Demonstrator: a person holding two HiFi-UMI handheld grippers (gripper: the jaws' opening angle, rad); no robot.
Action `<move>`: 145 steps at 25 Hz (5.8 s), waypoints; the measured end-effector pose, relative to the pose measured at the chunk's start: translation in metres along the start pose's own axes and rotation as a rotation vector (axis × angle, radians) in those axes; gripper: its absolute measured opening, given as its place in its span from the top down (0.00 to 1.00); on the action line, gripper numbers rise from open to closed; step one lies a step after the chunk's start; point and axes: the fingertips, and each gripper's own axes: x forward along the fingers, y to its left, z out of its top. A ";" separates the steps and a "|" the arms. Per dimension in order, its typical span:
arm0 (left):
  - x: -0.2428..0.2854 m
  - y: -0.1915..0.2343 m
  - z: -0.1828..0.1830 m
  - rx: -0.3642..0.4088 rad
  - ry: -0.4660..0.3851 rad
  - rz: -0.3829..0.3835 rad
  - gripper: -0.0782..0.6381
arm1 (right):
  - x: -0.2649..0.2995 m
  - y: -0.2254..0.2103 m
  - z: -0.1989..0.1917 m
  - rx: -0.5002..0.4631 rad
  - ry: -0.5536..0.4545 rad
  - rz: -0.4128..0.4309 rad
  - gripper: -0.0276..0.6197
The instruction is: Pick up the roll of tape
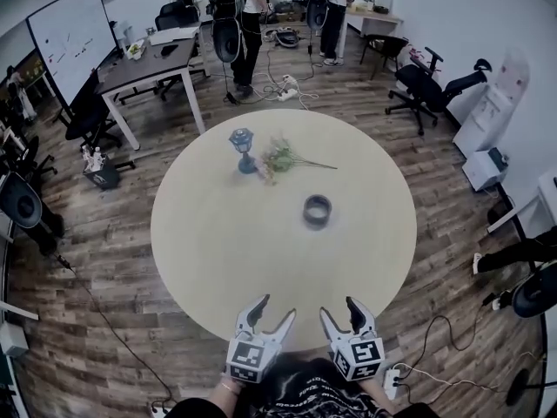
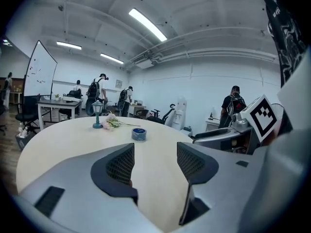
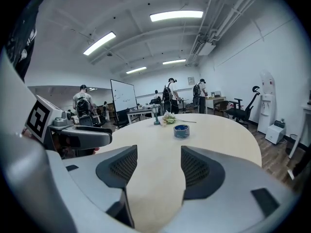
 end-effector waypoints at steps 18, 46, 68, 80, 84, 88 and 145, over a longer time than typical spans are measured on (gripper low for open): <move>0.010 0.036 0.021 -0.053 0.007 0.093 0.48 | 0.046 -0.021 0.045 0.014 0.014 0.041 0.55; -0.002 0.064 0.015 -0.141 0.034 0.376 0.49 | 0.249 -0.125 0.118 -0.297 0.228 0.140 0.62; 0.001 0.087 0.004 -0.204 0.099 0.476 0.49 | 0.340 -0.167 0.055 -0.284 0.535 0.117 0.75; 0.002 0.086 0.008 -0.200 0.089 0.479 0.49 | 0.339 -0.165 0.064 -0.279 0.514 0.088 0.86; 0.002 0.086 0.010 -0.193 0.079 0.476 0.49 | 0.330 -0.156 0.080 -0.344 0.453 0.097 0.86; 0.005 0.083 0.013 -0.185 0.066 0.461 0.49 | 0.318 -0.150 0.101 -0.366 0.397 0.093 0.86; 0.014 -0.005 0.026 -0.037 -0.044 0.179 0.55 | 0.017 -0.049 0.043 -0.189 0.137 -0.021 0.86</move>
